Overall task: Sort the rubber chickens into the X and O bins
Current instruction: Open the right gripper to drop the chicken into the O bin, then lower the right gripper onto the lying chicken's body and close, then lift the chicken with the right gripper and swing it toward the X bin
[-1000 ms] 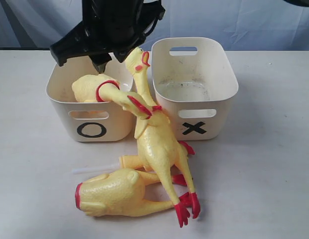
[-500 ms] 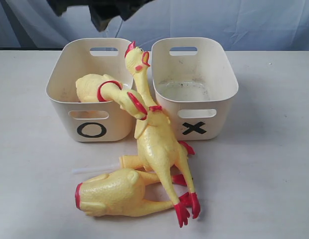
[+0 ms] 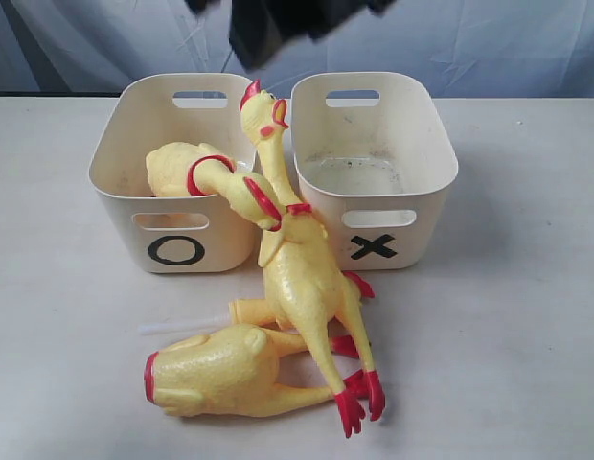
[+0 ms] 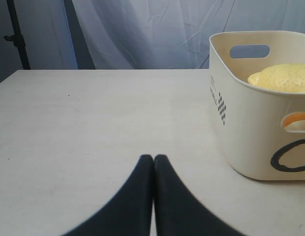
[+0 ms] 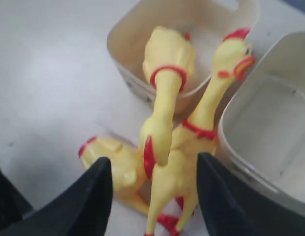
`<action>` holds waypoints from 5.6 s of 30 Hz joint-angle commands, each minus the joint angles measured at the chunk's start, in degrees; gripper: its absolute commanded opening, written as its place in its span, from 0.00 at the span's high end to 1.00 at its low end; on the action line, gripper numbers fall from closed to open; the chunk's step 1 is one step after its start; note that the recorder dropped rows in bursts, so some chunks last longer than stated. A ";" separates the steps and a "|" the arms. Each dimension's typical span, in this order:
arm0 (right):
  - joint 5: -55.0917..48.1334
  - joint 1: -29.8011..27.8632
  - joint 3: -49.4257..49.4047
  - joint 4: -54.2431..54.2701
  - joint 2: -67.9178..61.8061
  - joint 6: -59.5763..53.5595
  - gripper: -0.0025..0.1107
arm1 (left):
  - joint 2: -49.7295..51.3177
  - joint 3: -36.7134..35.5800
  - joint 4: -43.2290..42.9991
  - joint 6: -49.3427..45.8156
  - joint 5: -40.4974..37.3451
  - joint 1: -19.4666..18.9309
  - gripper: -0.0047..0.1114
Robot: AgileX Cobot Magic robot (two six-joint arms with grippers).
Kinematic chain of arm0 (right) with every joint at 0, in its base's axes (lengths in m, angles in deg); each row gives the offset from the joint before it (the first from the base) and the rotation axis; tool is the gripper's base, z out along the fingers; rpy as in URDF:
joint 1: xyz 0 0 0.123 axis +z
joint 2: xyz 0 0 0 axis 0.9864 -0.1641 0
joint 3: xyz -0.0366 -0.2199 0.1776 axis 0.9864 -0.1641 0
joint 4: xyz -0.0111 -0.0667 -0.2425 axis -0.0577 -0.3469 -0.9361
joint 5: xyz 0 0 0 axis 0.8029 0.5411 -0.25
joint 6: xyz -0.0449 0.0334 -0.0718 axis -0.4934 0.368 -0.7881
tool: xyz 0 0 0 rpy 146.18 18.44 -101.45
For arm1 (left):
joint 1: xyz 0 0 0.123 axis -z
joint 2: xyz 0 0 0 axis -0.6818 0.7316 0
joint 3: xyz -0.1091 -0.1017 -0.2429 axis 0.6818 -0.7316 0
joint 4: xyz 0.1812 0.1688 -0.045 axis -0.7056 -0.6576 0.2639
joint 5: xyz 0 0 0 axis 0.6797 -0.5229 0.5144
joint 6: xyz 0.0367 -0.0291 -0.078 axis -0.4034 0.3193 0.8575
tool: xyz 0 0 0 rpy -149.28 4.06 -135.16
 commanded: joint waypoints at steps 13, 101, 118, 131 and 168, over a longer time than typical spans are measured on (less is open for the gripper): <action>3.67 -0.05 -27.93 12.96 -0.48 -24.62 0.57 | -0.14 0.15 0.00 0.03 0.44 -0.07 0.96; 11.49 3.29 -27.69 25.35 1.62 -39.75 0.80 | -0.14 0.15 0.00 0.03 0.44 -0.07 0.96; 11.04 3.29 -27.69 23.08 9.99 -33.85 0.80 | -0.14 0.15 0.00 0.03 0.44 -0.07 0.96; 19.71 3.29 -27.69 20.37 13.36 -30.47 0.80 | -0.14 0.15 0.00 0.03 0.44 -0.07 0.96; 20.69 3.29 -27.69 32.47 6.63 -30.45 0.80 | -0.14 0.15 0.00 0.03 0.44 -0.07 0.96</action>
